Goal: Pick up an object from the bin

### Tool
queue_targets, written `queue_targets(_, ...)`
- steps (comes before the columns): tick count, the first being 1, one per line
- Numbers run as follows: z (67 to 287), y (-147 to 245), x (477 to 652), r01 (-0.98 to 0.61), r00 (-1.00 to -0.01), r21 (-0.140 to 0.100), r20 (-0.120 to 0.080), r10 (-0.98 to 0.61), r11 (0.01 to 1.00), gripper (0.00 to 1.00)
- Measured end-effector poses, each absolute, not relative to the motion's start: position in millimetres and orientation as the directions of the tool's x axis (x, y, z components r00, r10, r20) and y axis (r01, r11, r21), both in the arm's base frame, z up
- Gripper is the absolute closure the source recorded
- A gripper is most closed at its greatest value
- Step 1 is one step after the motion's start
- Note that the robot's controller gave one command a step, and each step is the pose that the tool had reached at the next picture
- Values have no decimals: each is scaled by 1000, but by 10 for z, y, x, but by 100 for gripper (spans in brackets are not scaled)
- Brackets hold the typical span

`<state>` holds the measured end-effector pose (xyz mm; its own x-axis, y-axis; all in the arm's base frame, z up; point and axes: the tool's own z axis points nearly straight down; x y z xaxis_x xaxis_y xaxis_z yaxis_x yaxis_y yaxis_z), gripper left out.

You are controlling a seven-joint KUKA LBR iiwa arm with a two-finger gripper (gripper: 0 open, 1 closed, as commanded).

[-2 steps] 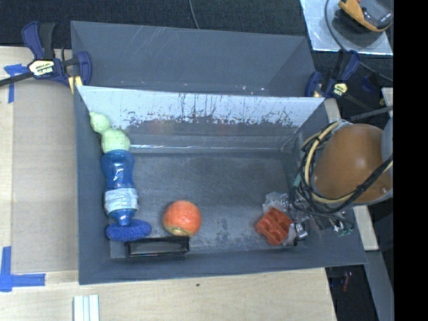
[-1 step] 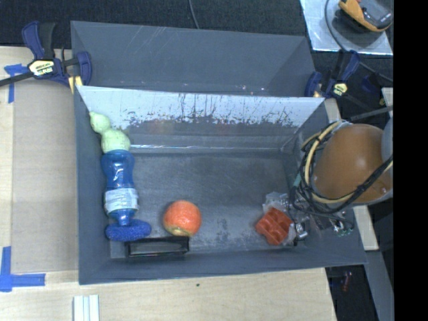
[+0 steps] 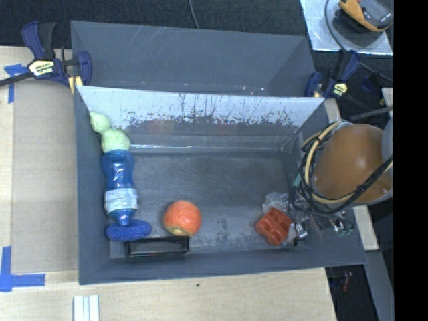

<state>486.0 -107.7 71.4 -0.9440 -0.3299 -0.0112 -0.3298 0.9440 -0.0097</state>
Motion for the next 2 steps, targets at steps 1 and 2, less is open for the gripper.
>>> queue_targets(1, 714, -1077, 4859, -330, -944, -10, -11, -330, 944, 100)
queue_targets(2, 714, -1077, 4859, -329, -944, -10, -11, -330, 944, 100)
